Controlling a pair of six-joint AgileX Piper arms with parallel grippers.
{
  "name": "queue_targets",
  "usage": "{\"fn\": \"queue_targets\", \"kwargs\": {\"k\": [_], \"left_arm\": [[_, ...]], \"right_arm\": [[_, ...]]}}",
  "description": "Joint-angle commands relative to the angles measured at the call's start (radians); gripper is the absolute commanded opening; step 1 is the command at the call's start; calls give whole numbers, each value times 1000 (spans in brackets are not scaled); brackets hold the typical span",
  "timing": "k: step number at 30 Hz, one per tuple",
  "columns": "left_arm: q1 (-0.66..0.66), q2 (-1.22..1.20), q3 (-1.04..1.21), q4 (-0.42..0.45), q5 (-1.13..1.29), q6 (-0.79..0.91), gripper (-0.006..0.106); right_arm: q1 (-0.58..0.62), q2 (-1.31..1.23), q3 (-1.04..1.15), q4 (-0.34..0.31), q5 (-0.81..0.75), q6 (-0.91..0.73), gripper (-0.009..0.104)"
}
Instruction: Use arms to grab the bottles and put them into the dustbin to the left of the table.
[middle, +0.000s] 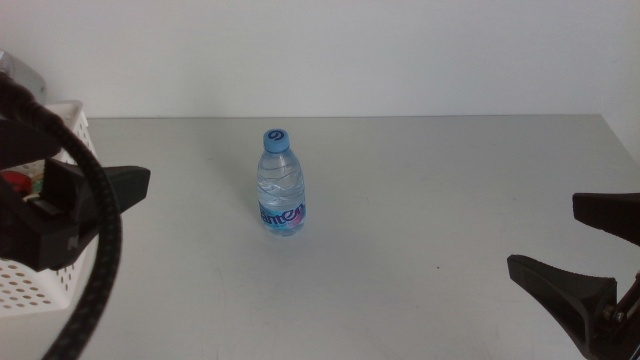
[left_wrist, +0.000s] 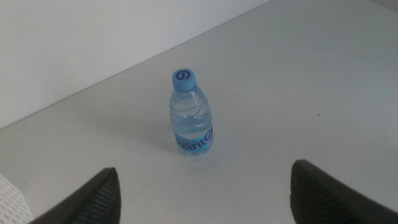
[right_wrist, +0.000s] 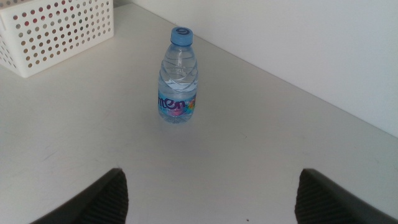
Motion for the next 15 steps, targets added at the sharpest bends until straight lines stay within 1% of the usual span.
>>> {"fn": "queue_targets", "kwargs": {"k": [1,5,10,15], "left_arm": [[-4,-3,-25,-6,-96,-6,93],[-3,-1,-25,51,-135,-11,93],[-3,55,-25,53,-232,-11,93],[-3,150,-25,36,-399,-8,93]], "right_arm": [[1,-3,-38,-9,-71,-12,75],[1,-3,-38,-9,-71,-12,75],[1,-3,-38,-9,-71,-12,75],[1,-3,-38,-9,-71,-12,75]]}}
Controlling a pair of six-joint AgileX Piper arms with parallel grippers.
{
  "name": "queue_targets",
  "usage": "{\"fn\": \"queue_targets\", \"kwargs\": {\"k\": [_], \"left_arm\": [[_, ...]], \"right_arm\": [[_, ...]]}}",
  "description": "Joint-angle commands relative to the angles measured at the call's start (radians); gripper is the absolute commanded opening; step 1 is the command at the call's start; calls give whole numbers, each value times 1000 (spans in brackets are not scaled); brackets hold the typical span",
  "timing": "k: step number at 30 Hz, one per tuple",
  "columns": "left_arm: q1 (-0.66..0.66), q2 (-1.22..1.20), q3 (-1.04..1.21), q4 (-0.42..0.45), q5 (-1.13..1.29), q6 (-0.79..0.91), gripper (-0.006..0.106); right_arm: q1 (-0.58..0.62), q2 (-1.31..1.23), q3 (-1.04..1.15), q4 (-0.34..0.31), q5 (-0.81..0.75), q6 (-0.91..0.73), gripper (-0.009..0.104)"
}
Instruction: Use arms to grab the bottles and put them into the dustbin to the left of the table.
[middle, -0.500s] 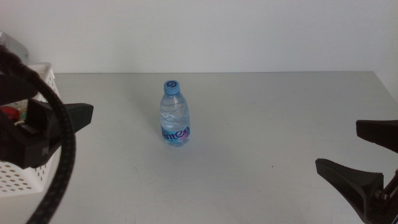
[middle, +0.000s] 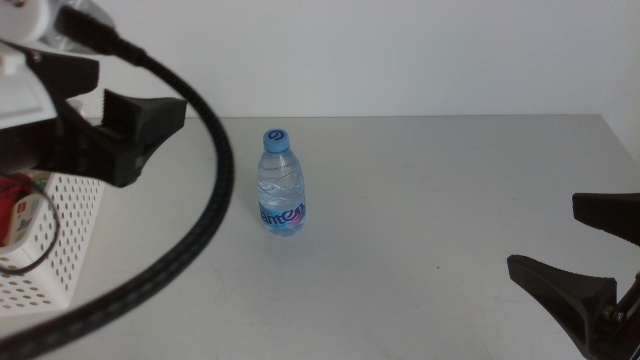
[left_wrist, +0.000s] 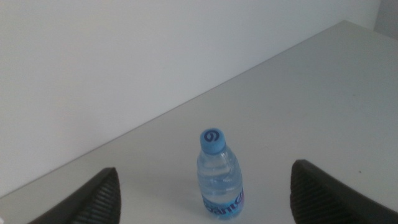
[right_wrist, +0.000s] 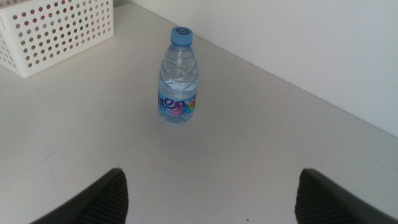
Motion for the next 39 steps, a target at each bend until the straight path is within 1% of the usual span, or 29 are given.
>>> {"fn": "queue_targets", "kwargs": {"k": [1,10,17,19,23,27,35,39], "left_arm": [[-4,40,-25,-21,-170,-8,93],[-15,204,8,-24,-420,24,93],[-21,225,215,-24,-763,18,93],[-21,249,266,-23,-864,-1,93],[-21,345,332,4,-1030,-95,93],[-21,454,322,32,-1146,-108,93],[-21,612,209,49,-1173,-165,93],[-21,707,161,47,-1259,-190,93]], "right_arm": [[1,-3,-38,-9,-71,-11,75],[1,-2,-38,-9,-71,-11,75],[1,-2,-38,-9,-71,-11,75],[1,-2,-38,-9,-71,-11,75],[1,-2,-38,-9,-71,-11,75],[1,-2,-38,-9,-71,-11,75],[1,-2,-38,-9,-71,-11,75],[1,-2,-38,-9,-71,-11,75]]}}
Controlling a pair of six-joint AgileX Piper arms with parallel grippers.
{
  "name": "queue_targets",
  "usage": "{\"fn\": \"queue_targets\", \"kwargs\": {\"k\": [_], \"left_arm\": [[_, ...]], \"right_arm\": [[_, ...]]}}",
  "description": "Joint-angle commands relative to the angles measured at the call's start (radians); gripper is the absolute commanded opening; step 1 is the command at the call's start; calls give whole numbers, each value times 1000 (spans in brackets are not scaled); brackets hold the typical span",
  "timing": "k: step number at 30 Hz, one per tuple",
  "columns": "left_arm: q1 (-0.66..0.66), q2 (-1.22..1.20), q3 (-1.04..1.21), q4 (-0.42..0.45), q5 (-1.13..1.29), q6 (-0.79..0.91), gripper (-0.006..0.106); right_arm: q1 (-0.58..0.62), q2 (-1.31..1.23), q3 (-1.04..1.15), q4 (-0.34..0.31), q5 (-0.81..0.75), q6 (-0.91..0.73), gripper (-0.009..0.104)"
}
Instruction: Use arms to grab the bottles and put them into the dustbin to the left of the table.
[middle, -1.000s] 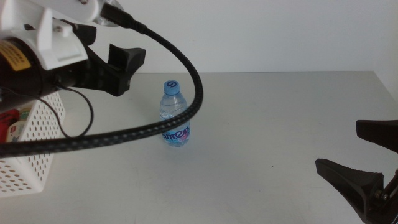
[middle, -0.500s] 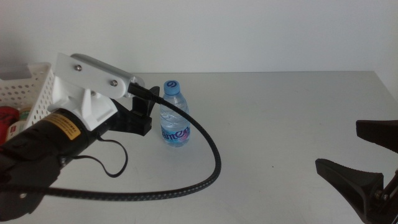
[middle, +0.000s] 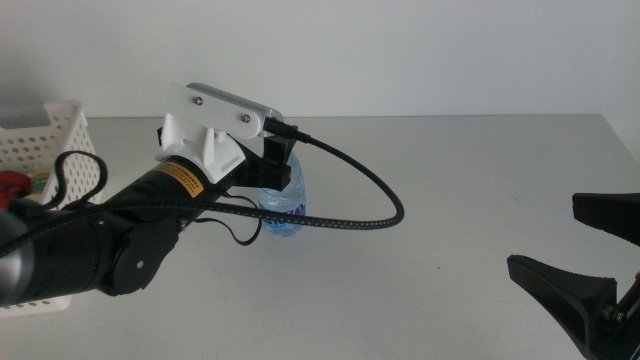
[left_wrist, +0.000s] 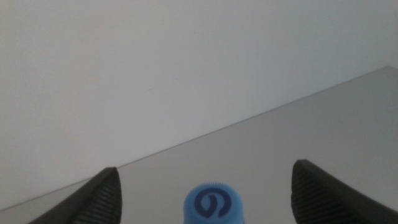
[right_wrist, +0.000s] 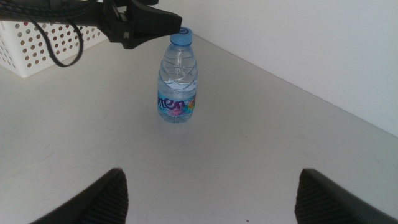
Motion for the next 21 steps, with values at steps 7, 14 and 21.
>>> {"fn": "queue_targets", "kwargs": {"k": [7,14,21], "left_arm": [[-7,135,-73,-3,-230,-82,93],[-7,235,-99,-2,-256,-82,93],[-7,343,-117,5,-312,-85,93]], "right_arm": [[1,-2,-38,-9,-71,-11,75],[1,-2,-38,-9,-71,-11,75],[1,-2,-38,-9,-71,-11,75]]}}
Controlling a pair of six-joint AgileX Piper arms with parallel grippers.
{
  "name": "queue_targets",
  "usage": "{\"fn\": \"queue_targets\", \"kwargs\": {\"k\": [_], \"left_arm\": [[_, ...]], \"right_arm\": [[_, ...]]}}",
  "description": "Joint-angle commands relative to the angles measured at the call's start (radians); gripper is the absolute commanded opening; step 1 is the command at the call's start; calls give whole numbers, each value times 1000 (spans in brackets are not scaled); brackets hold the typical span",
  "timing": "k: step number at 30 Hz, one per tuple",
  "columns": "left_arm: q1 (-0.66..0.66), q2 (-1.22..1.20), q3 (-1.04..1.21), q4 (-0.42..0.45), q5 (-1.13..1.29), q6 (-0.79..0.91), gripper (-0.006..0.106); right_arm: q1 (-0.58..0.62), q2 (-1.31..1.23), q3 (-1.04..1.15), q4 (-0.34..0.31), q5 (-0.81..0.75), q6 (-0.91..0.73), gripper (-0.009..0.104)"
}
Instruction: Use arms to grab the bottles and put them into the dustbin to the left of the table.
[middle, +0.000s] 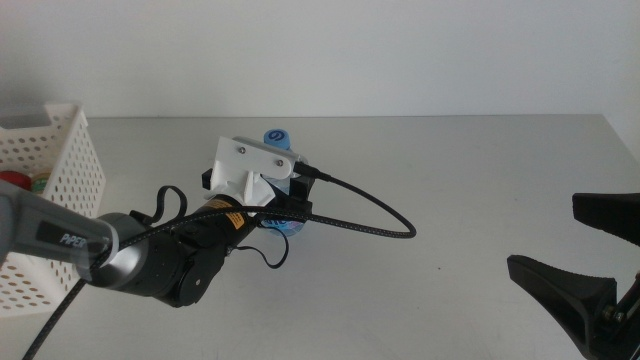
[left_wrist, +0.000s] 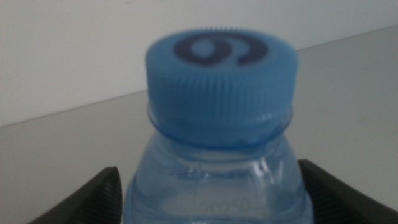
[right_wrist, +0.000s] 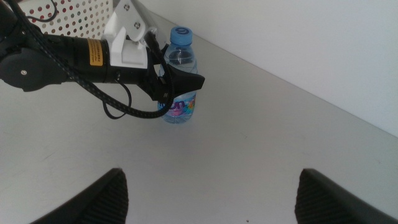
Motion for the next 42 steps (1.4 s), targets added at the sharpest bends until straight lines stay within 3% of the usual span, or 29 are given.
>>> {"fn": "queue_targets", "kwargs": {"k": [1,11,15,18,26,34,42], "left_arm": [[-7,-22,-24,12,-112,-26,93],[-7,29,-21,41,-151,-102,93],[-7,35,-21,44,-145,-91,87],[-7,35,-21,41,-145,-92,71],[-6,11,-21,39,-50,-107,-1],[-5,-235,-42,37,296,-123,-2],[27,-453,-277,39,1042,-118,-2]], "right_arm": [[1,-2,-38,-9,-71,-11,75],[1,-2,-38,-9,-71,-11,75],[1,-2,-38,-9,-71,-11,75],[1,-2,-38,-9,-71,-11,75],[1,-2,-38,-9,-71,-11,75],[1,-2,-38,-9,-71,-11,75],[1,-2,-38,-9,-71,-11,75]]}}
